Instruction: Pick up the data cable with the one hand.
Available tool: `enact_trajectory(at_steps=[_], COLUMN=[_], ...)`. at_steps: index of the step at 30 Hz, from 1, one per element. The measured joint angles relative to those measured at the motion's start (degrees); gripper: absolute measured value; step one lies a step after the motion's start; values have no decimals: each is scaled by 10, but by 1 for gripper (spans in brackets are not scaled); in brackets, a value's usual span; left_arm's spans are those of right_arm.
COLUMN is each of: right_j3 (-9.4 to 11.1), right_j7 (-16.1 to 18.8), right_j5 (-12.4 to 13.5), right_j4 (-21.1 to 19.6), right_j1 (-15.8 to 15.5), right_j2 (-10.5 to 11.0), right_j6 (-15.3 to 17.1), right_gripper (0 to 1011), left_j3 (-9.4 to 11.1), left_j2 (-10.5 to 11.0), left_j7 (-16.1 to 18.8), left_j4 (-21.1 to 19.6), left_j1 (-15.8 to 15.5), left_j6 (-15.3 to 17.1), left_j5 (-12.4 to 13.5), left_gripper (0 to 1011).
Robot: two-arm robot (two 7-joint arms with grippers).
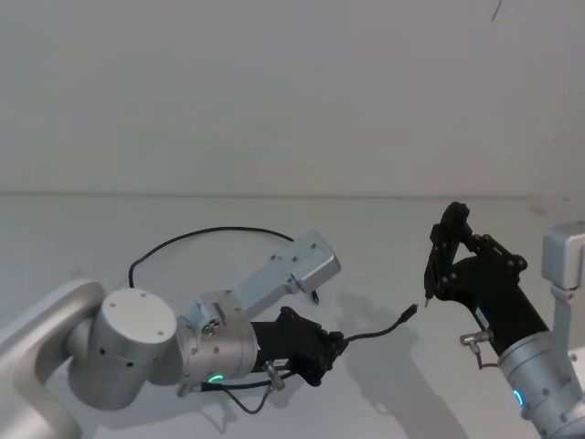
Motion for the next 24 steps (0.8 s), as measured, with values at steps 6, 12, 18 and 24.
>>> enact_trajectory(at_steps=[6,12,18,24], right_j3=[2,2,-1,-3], right_j7=[4,1,-14,-22], right_j5=[-5,-22,-46,-60], right_j4=[-1,3,14,23], right_j1=[10,21,32,42], right_j2=[0,-1,-6,-10], right_j6=[1,3,1,-8], right_gripper=[279,279,279,279], left_j3=[-6,-14,-22,-27], left_j2=[20,39,54,63], left_j7=[0,2,3,3], left_j4=[-22,-42,-59,-68], left_j1=[11,21,30,36], left_j6=[-50,-100,-140,-162], left_j5=[16,31,41,47], left_gripper=[35,35,35,35])
